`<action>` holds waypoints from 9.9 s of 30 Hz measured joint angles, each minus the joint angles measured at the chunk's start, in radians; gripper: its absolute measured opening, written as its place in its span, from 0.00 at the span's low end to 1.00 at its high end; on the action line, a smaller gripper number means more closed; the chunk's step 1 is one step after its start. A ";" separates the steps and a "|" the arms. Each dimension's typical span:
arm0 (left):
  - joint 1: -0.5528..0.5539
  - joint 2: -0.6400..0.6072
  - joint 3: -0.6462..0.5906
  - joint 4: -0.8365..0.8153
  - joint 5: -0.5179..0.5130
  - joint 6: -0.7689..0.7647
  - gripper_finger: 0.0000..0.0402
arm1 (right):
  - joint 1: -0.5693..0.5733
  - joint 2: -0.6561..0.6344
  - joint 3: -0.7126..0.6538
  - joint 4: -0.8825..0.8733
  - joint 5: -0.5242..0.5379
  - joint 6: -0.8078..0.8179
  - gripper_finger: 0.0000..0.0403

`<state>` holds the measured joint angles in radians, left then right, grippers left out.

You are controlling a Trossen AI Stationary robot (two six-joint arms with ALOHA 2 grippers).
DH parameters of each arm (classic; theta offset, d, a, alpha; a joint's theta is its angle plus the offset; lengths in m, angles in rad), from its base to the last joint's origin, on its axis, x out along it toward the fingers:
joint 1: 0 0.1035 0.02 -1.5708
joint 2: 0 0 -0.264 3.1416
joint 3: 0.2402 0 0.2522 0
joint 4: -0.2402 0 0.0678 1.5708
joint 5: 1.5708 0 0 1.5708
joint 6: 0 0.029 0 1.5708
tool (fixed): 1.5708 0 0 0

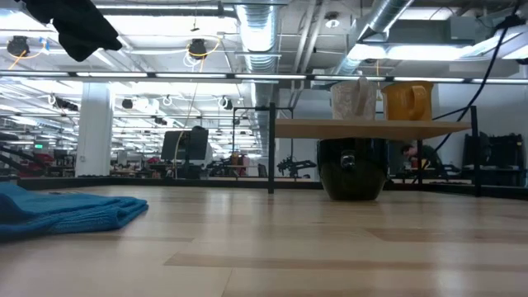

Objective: Stack small to large cups/mugs on shelf
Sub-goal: Put the black mug on the shelf

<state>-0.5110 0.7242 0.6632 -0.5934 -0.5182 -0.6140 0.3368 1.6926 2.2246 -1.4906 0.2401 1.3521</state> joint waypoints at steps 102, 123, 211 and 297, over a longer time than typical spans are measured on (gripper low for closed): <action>0.000 0.000 0.000 -0.031 0.112 0.030 0.20 | -0.001 0.247 -0.497 0.183 0.047 0.365 0.57; 0.000 0.003 0.000 -0.077 0.121 0.017 0.20 | -0.079 0.380 -0.496 0.136 0.025 0.458 0.57; 0.000 0.002 0.000 -0.097 0.120 -0.029 0.20 | -0.134 0.392 -0.641 0.215 0.102 0.754 0.57; 0.000 0.002 0.000 -0.115 0.116 -0.010 0.20 | -0.150 0.467 -0.641 0.226 0.075 0.656 0.32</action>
<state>-0.5110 0.7265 0.6636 -0.7086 -0.4026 -0.6243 0.1871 2.1597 1.5837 -1.2645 0.3153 2.0078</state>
